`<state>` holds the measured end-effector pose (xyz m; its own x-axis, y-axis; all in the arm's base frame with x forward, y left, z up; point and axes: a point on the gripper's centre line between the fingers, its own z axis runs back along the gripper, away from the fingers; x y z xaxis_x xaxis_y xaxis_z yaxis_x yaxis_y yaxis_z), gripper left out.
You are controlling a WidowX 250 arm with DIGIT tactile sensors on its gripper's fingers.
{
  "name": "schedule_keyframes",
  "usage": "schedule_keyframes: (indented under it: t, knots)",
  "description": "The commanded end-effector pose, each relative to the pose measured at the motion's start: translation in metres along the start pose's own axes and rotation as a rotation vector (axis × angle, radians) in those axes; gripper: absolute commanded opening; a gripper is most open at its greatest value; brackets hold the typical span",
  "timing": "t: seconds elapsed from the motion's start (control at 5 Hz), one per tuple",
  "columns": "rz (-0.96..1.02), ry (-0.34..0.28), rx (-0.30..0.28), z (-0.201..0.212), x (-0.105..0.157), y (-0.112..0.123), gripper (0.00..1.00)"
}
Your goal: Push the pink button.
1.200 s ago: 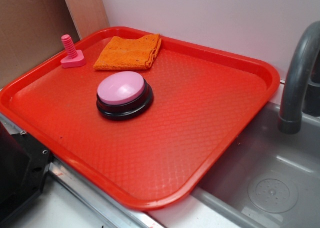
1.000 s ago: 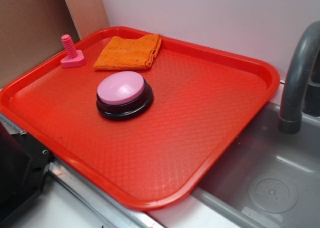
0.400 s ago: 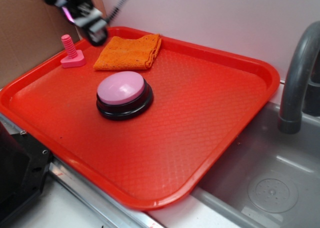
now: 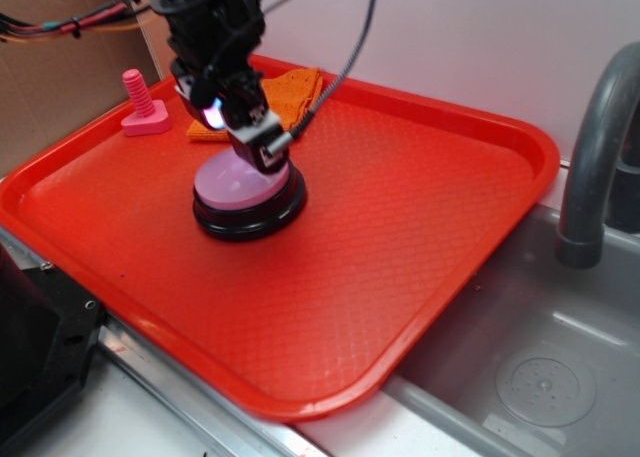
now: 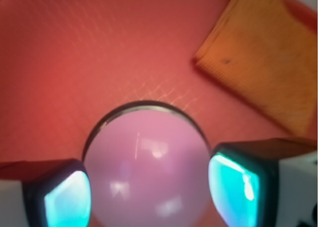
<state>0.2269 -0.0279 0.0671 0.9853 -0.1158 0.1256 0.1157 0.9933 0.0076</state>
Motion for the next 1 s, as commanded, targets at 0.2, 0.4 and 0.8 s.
schedule_keyframes:
  t: [0.2, 0.4, 0.8]
  knots:
    - [-0.055, 0.026, 0.074, 0.014, 0.015, -0.005, 1.00]
    - [-0.041, -0.032, 0.048, 0.058, 0.010, 0.001, 1.00]
    - [0.001, -0.049, 0.001, 0.080, 0.007, 0.005, 1.00]
